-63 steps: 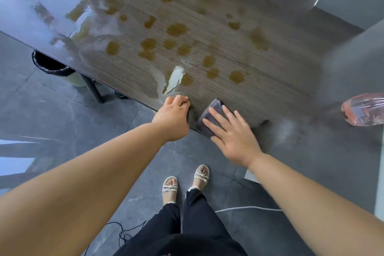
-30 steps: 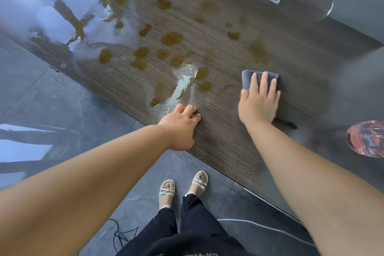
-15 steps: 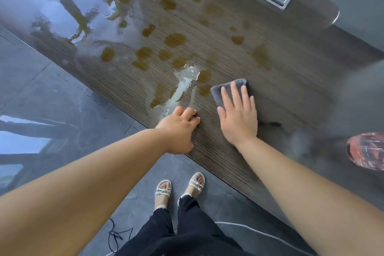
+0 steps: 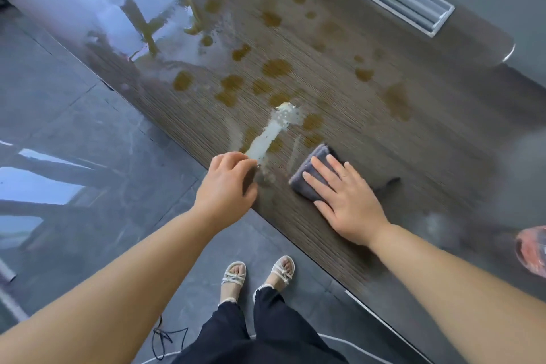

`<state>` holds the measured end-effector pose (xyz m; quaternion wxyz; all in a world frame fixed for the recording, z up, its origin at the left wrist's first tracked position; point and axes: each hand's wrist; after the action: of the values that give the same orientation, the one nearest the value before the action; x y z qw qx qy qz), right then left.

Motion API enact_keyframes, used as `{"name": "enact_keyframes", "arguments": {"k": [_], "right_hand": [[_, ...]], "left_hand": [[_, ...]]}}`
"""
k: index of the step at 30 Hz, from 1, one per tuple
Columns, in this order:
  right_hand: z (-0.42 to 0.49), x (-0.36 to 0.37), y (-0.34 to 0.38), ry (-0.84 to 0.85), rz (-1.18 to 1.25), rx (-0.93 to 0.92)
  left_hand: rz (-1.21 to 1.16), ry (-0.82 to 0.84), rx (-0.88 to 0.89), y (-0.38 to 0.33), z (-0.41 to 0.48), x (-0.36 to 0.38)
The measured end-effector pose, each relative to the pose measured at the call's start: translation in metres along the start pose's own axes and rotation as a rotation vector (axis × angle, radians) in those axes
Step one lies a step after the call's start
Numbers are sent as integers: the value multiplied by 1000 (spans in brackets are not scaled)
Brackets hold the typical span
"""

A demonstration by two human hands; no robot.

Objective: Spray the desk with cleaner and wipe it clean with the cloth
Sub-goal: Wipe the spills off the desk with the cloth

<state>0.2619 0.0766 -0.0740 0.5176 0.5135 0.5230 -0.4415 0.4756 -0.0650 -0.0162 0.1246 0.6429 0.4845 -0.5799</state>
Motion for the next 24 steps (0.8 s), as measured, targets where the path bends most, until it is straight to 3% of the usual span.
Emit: {"name": "enact_keyframes", "arguments": {"k": [2,5,7,11,13,14,16,18,19,21,24], "right_hand": [[2,-2,-28,15,-35,35],[32,-7,-19,-49,30,536],[48,-7,14,-64,43,641],[30,-3,18,-8,13,70],[28,-7,-13,56,-25,-61],[33,-11,-25,77,-35,9],[53,-15,-33,73,-9,367],[79,-17,-11,28,40,701],[88,-18,8,34,50,758],[89,-12,39,36,35,584],[64,-12,31,79,33,95]], "left_hand": [[67,19,-97,17,0,-3],[128,63,-203,33,7,-8],[165,65,-208,36,11,-11],[232,99,-176,33,18,-18],[272,139,-157,33,18,-23],[298,152,-145,33,19,-25],[347,171,-127,32,21,-28],[378,175,-122,29,22,-29],[390,180,-120,29,22,-30],[426,182,-109,27,22,-30],[469,179,-82,25,21,-31]]}}
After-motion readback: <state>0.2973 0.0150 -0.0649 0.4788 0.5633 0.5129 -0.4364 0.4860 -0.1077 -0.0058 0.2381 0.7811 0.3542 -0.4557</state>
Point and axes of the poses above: each hand's wrist, its own z-axis towards the middle knuckle, its own x-axis out of the palm, y = z × x, and after that the axes turned 1 degree about -x, right-handed
